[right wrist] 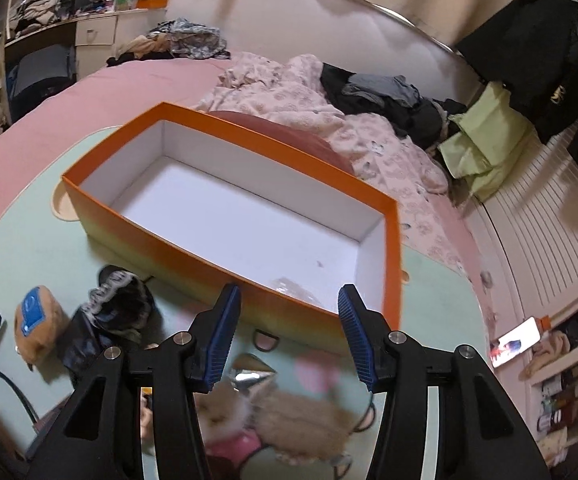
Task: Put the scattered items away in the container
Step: 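Move the right gripper into the box toward the clear plastic wrapper, then grasp the clear plastic wrapper with the right gripper, lift it out, release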
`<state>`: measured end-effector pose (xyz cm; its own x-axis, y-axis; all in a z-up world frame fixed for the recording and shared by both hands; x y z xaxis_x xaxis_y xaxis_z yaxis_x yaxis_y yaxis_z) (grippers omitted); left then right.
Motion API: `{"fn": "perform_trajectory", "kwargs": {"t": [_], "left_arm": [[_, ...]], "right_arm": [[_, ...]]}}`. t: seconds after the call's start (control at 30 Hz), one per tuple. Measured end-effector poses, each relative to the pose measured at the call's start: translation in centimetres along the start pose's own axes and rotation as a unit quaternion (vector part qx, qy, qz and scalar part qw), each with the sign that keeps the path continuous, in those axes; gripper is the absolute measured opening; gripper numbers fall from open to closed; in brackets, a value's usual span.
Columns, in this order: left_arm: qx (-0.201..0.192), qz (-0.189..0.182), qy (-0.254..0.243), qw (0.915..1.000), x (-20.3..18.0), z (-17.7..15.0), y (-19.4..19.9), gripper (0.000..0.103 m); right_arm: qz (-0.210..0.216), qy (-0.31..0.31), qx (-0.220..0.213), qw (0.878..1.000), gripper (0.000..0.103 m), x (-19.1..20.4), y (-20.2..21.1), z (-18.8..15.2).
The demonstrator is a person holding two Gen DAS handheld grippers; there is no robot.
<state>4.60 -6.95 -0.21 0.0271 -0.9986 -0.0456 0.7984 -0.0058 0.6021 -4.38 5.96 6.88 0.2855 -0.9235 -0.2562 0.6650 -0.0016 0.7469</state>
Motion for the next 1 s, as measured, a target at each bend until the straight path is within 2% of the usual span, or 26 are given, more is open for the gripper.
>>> {"fn": "perform_trajectory", "kwargs": {"t": [0.17, 0.33, 0.4, 0.43, 0.5, 0.53, 0.57, 0.63, 0.67, 0.7, 0.73, 0.83, 0.87, 0.93, 1.0], "left_arm": [[0.001, 0.0, 0.001, 1.0, 0.0, 0.0, 0.0, 0.102], [0.001, -0.001, 0.002, 1.0, 0.0, -0.1, 0.0, 0.102], [0.002, -0.001, 0.002, 1.0, 0.0, -0.2, -0.1, 0.102], [0.001, -0.002, 0.002, 1.0, 0.0, -0.1, -0.1, 0.102], [0.001, -0.002, 0.003, 1.0, 0.0, -0.2, -0.1, 0.102], [0.001, -0.002, 0.002, 1.0, 0.0, -0.2, -0.1, 0.102], [0.001, -0.002, 0.002, 1.0, 0.0, -0.2, -0.1, 0.102], [0.002, -0.004, 0.004, 1.0, 0.1, -0.3, -0.1, 0.102], [0.002, -0.006, 0.005, 1.0, 0.2, -0.3, -0.1, 0.102], [0.003, -0.008, 0.007, 0.9999, 0.2, -0.4, -0.2, 0.102], [0.004, -0.01, 0.009, 0.9999, 0.3, -0.4, -0.2, 0.102], [0.004, -0.012, 0.01, 0.9999, 0.5, -0.3, -0.3, 0.102], [0.004, -0.012, 0.01, 0.9999, 0.5, -0.3, -0.3, 0.102], [0.004, -0.013, 0.011, 0.9998, 0.5, -0.3, -0.2, 0.102], [0.004, -0.014, 0.012, 0.9998, 0.5, -0.3, -0.2, 0.102]], "right_arm": [[-0.017, 0.012, -0.013, 1.0, 0.052, -0.2, 1.1, 0.5], [-0.039, 0.045, -0.029, 0.998, 0.052, 0.1, 2.5, 3.4], [-0.034, 0.052, -0.026, 0.998, 0.052, 0.1, 2.8, 4.8], [-0.017, 0.05, -0.017, 0.998, 0.052, -0.1, 2.7, 5.5], [0.062, 0.03, 0.034, 0.997, 0.052, -0.7, 1.7, 7.0], [0.104, 0.014, 0.07, 0.992, 0.052, -1.0, 0.8, 7.4], [0.145, -0.005, 0.105, 0.984, 0.052, -1.5, -0.1, 7.8], [0.227, -0.062, 0.178, 0.956, 0.052, -2.6, -2.5, 8.3], [0.25, -0.084, 0.207, 0.942, 0.052, -3.1, -3.5, 8.3], [0.261, -0.104, 0.24, 0.929, 0.052, -3.7, -4.7, 8.4], [0.256, -0.112, 0.26, 0.924, 0.052, -4.0, -5.4, 8.3], [0.19, -0.082, 0.29, 0.934, 0.052, -4.6, -7.1, 8.6], [0.187, -0.08, 0.297, 0.933, 0.052, -4.8, -7.5, 8.6], [0.194, -0.105, 0.317, 0.922, 0.052, -5.4, -8.4, 8.4], [0.18, -0.133, 0.343, 0.912, 0.052, -5.7, -9.3, 8.0]]}}
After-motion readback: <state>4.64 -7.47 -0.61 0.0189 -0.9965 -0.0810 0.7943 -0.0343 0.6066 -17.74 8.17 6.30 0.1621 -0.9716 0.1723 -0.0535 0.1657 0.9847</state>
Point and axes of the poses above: each gripper's, at about its wrist camera, not at the fingertips, and y roughly against the way its jaws point, x to its left, z to its top, the point moved 2 cm from there along -y, roughly the way its jaws point, and after that the axes turned 7 degrees about z, right-handed, at the moved point
